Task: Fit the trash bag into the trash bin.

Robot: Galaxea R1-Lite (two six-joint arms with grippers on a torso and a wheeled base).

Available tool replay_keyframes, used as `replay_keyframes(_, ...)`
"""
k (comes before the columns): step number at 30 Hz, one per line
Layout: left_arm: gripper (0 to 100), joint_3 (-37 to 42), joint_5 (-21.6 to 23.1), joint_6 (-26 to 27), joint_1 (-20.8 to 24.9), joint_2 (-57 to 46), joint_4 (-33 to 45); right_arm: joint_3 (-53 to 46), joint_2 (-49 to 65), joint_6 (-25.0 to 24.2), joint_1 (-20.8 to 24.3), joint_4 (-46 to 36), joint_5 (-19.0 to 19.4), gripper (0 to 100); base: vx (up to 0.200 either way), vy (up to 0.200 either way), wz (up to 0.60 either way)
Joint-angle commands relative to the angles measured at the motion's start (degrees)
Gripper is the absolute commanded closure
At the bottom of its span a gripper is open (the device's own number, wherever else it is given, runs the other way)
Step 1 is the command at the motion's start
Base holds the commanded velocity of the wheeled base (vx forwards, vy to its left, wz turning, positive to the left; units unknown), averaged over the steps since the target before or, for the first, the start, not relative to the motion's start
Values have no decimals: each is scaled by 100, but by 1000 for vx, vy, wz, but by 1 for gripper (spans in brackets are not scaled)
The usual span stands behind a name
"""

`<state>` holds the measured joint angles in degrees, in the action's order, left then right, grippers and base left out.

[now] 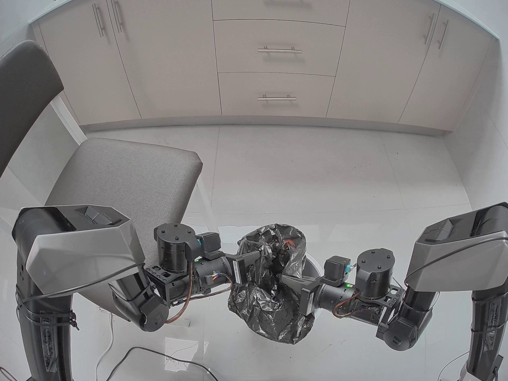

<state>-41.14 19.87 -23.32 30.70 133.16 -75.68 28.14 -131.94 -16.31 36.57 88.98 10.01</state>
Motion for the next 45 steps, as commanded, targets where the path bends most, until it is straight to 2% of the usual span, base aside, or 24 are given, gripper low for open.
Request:
replay_keyframes(1, 100, 238, -1, 3, -134, -97, 1, 87, -192, 5, -10, 85, 1, 100, 0, 0, 0)
replay_keyframes(6, 100, 493, -10, 3, -222, -71, -8, 43, -271, 5, -1, 85, 1, 100, 0, 0, 0)
replay_keyframes(12, 100, 546, -18, 12, -99, 17, -8, -212, -289, 5, -1, 93, -8, 100, 0, 0, 0)
replay_keyframes(17, 100, 660, -27, 12, 51, 140, -8, -590, -394, 5, 34, 102, -289, 100, 0, 0, 0)
replay_keyframes(20, 100, 783, -36, 372, 94, 237, -8, -810, -403, -12, 25, 102, -403, 100, 0, 0, 0)
replay_keyframes(21, 100, 836, -133, 724, 94, 325, -8, -906, -394, -12, 8, 102, -412, 100, 0, 0, 0)
replay_keyframes(23, 100, 898, -352, 943, 94, 386, -8, -994, -394, -4, 8, 102, -412, 100, 0, 0, 0)
replay_keyframes(29, 100, 1012, -511, 996, 103, 413, -8, -1091, -403, -4, -1, 102, -491, 100, 0, 0, 0)
replay_keyframes(34, 100, 1047, -502, 1093, 156, 422, -52, -1056, -570, -4, -89, 102, -843, 100, 0, 0, 0)
replay_keyframes(37, 100, 1003, -475, 1172, 174, 562, -430, -968, -675, 5, -194, 102, -922, 100, 0, 0, 0)
replay_keyframes(41, 100, 1117, -519, 1603, 218, 712, -544, -1003, -710, -4, -326, 102, -974, 100, 0, 0, 0)
replay_keyframes(45, 100, 1126, -537, 1603, 182, 799, -518, -1012, -728, 5, -440, 102, -1115, 100, 0, 0, 0)
